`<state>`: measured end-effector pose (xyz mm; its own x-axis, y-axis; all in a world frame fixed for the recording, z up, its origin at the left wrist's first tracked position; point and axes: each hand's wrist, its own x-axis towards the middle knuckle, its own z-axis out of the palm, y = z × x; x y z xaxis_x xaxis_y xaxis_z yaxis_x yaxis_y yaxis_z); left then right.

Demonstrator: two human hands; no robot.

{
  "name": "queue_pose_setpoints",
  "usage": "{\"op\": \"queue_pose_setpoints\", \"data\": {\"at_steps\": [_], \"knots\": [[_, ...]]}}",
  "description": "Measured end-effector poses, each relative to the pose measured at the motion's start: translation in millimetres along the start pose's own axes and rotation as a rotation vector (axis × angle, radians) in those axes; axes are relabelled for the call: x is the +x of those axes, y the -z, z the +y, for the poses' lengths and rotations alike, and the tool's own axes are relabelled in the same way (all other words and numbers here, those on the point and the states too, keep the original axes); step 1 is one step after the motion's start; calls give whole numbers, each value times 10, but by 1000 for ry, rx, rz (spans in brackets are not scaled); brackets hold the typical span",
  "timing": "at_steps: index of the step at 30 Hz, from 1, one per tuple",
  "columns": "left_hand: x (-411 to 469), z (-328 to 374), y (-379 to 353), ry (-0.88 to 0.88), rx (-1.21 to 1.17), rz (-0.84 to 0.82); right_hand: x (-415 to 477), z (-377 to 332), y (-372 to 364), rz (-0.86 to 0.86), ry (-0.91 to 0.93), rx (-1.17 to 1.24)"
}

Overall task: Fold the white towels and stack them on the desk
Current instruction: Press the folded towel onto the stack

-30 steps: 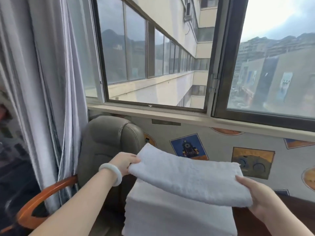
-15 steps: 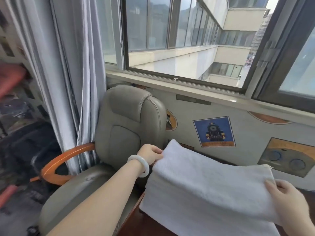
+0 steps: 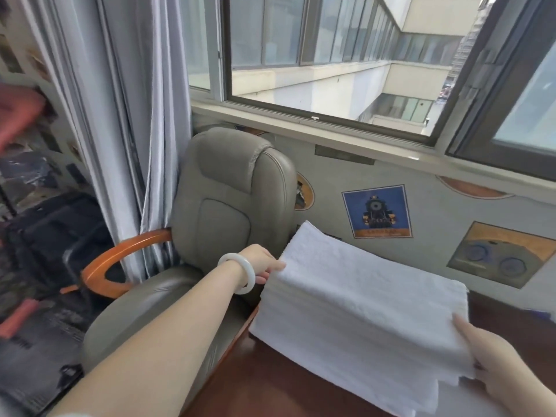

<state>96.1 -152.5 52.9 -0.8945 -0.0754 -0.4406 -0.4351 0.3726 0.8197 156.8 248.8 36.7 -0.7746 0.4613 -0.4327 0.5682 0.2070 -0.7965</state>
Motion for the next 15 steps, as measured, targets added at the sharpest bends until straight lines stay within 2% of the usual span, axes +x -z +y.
{"op": "queue_pose_setpoints", "data": {"at_steps": [6,9,11,15], "knots": [[-23,-48,-275,-31,269,234,-36,297,9,-75,-24,207],[-145,-80,-494,3,267,379,-6,383,-8,-52,-7,220],[-195,-137,-564,52,136,408,-50,372,-30,-40,4,235],[-245,-222,-567,82,-334,392,-163,382,-35,-57,-20,306]]}}
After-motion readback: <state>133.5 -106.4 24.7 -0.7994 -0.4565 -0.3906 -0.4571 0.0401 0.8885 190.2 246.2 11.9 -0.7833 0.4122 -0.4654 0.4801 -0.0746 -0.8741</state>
